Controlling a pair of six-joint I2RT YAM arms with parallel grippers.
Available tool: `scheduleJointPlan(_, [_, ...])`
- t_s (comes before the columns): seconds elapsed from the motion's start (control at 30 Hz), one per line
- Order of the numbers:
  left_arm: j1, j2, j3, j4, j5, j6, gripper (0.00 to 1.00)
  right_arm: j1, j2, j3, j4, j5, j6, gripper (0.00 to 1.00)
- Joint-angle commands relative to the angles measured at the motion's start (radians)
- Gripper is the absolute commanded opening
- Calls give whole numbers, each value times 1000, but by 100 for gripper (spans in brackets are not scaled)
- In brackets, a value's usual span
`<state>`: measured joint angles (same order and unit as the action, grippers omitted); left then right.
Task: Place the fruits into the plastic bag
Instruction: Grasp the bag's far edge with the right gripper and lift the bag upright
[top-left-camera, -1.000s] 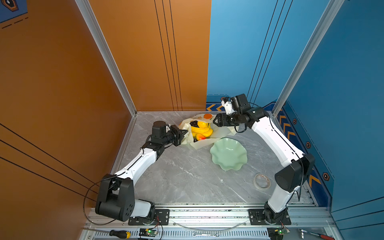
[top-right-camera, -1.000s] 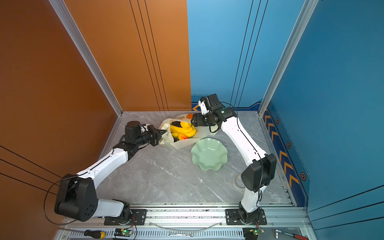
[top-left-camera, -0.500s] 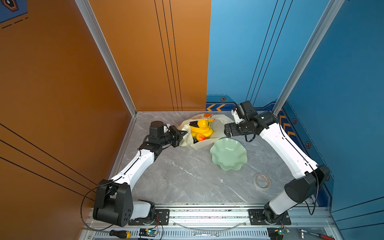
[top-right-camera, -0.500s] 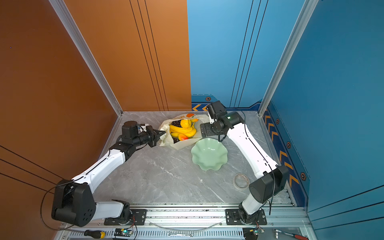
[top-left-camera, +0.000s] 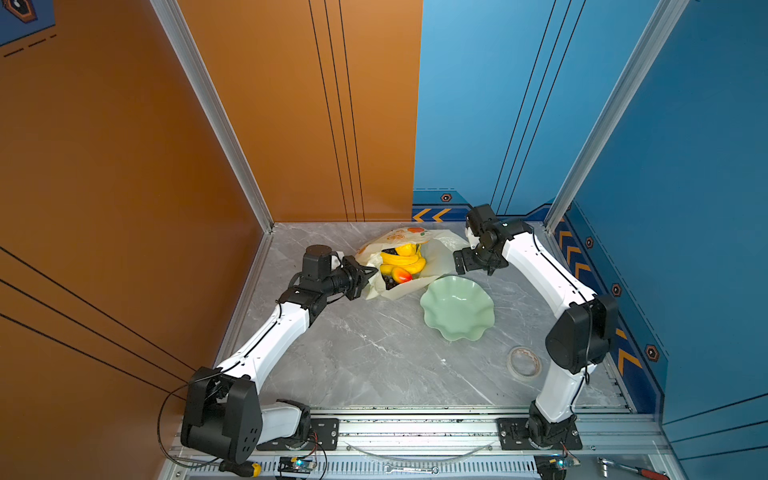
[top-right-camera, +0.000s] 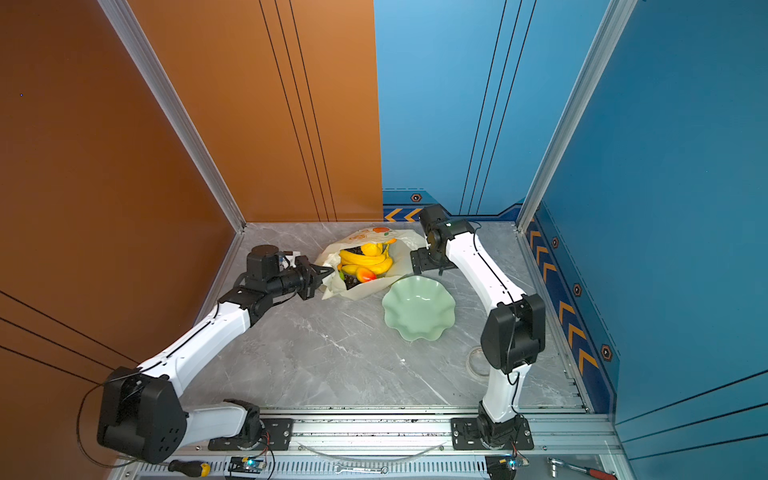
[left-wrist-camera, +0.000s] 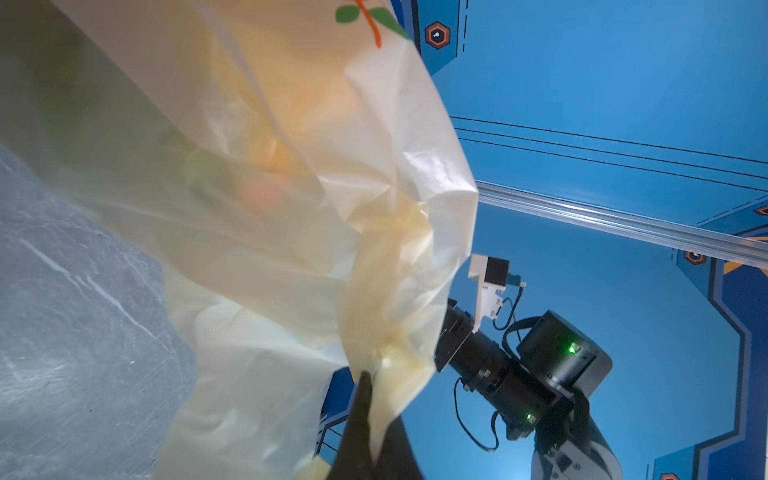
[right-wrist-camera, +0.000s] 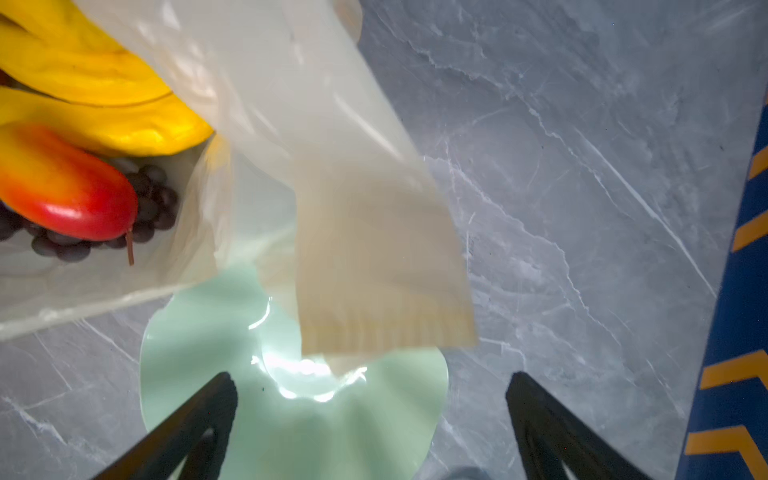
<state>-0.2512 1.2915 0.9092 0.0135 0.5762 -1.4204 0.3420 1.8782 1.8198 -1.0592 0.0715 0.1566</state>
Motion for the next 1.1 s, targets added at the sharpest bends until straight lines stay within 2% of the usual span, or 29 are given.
scheduleJointPlan(0.0, [-9,-26,2,-18,-50,19,0,-10,55,84,30,-43,-14,100])
scheduleJointPlan(0.23, [27,-9,-6,15,-6,12,0,-9,155,165,34,-55,7,92])
scheduleJointPlan(0.33, [49,-10,0,14,13,13,0,-9,152,165,36,-66,30,83])
scheduleJointPlan(0.43, [60,-27,-5,17,1,8,0,-11,148,164,29,-69,34,63])
scheduleJointPlan(0.5, [65,-25,-9,25,6,3,0,-12,132,156,26,-66,37,45])
scheduleJointPlan(0.63, [81,-5,9,38,18,-1,0,-11,110,164,28,-66,48,0])
scheduleJointPlan(0.8, [93,14,112,39,4,-20,0,-11,127,317,28,-110,85,0])
scheduleJointPlan(0.9, [96,44,253,8,1,-13,0,-12,163,477,38,-141,126,0])
scheduleJointPlan(1.07, [95,92,408,8,-6,-42,0,-14,231,639,166,-212,245,0])
